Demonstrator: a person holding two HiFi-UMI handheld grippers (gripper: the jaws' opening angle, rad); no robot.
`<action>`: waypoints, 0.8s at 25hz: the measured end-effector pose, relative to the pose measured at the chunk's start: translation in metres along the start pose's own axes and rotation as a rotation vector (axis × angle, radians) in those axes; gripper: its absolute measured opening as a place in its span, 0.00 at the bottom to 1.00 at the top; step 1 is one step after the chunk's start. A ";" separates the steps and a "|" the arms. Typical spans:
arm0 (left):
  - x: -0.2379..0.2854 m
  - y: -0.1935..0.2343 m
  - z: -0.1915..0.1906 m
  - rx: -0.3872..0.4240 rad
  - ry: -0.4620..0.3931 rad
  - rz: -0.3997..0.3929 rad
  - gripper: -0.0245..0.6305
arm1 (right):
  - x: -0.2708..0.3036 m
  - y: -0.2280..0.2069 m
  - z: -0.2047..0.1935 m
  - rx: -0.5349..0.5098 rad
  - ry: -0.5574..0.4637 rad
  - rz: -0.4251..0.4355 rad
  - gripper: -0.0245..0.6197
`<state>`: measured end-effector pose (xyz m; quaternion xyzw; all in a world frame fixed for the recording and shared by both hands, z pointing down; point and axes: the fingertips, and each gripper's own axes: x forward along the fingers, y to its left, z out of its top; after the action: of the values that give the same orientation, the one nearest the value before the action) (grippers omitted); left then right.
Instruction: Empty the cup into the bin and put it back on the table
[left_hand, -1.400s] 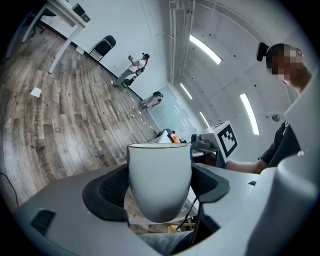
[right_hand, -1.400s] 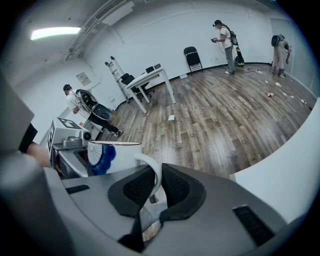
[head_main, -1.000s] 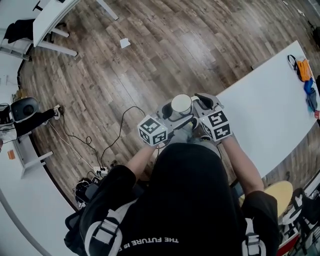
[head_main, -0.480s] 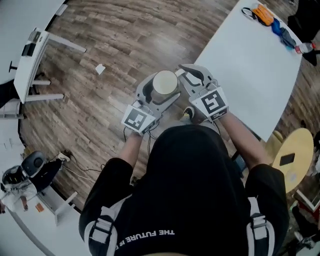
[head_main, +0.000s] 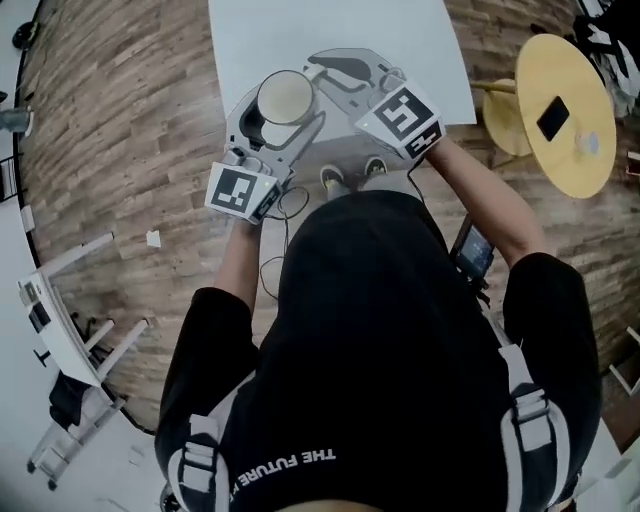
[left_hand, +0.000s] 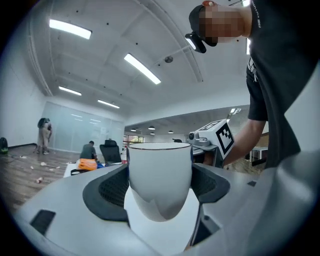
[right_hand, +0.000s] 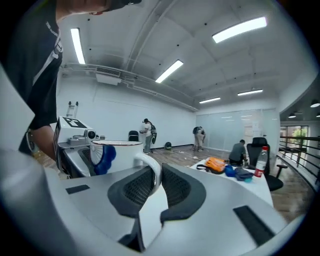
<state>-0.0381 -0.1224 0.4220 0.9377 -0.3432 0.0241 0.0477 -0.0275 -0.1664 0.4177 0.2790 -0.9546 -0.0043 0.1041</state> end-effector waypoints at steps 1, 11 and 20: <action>0.018 -0.008 0.001 0.003 0.002 -0.033 0.60 | -0.014 -0.015 -0.004 0.008 0.006 -0.039 0.11; 0.153 -0.032 -0.017 0.051 0.108 -0.226 0.60 | -0.079 -0.136 -0.051 0.073 0.096 -0.269 0.11; 0.204 0.018 -0.117 0.081 0.283 -0.279 0.60 | -0.032 -0.181 -0.156 0.141 0.198 -0.267 0.11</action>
<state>0.1043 -0.2548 0.5552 0.9647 -0.1984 0.1624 0.0606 0.1264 -0.2949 0.5516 0.4090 -0.8921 0.0761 0.1762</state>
